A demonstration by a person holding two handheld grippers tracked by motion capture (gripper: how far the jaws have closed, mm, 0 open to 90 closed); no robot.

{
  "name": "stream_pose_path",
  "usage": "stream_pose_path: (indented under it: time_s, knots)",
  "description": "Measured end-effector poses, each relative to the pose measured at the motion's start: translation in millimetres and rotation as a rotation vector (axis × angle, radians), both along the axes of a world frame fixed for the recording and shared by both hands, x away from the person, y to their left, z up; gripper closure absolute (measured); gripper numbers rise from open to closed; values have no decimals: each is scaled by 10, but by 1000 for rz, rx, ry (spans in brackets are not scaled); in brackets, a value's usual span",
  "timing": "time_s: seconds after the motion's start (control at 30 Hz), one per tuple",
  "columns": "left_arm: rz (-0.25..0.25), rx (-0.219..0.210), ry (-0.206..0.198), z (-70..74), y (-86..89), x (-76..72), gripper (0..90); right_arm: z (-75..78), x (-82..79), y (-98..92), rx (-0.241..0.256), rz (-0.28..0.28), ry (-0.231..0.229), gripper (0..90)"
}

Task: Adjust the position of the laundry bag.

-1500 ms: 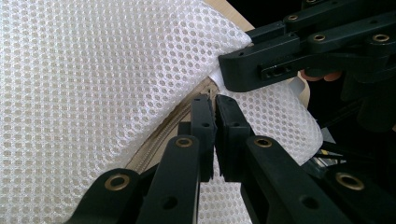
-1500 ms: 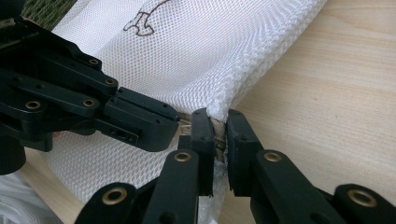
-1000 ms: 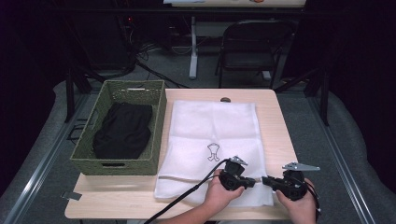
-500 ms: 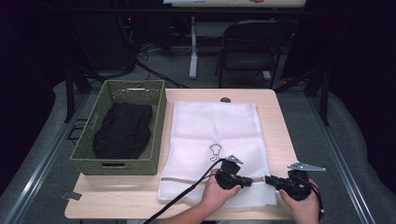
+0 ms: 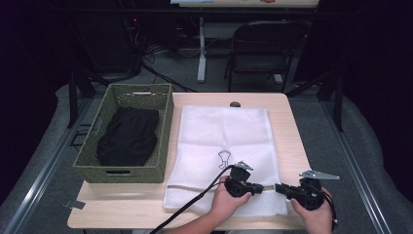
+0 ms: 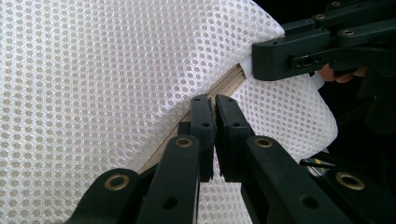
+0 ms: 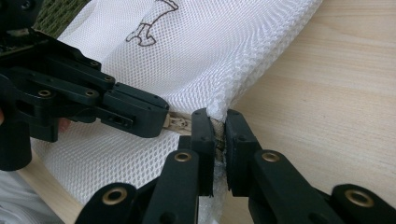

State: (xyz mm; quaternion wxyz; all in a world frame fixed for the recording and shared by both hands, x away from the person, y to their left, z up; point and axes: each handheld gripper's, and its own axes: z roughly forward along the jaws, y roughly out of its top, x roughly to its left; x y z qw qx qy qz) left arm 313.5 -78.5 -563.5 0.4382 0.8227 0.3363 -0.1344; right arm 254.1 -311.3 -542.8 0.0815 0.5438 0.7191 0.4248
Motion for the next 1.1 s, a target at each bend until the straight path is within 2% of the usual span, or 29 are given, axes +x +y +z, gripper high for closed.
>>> stream_pose_path:
  time_s: [0.23,0.5,0.7,0.73,0.8,0.87,0.97,1.1]
  knots:
    - [0,-12,12,25,49,-13,872,12,-17,7,-28,-2,-5,840]
    - [0,-20,10,27,111,-40,872,12,-18,25,-25,13,-3,840]
    - [13,-5,1,22,142,-70,873,7,-16,48,-26,23,0,840]
    - [15,4,-9,19,152,-67,873,8,-18,54,-35,20,-6,841]
    - [25,6,-1,6,193,-53,873,14,-19,40,-70,4,-21,842]
    - [28,8,-5,11,225,-56,873,1,-7,-8,-32,-4,-1,841]
    - [22,11,-9,17,249,-59,873,-33,2,-21,-9,1,7,841]
    - [26,10,-6,5,282,-58,873,3,-13,29,-54,7,-11,841]
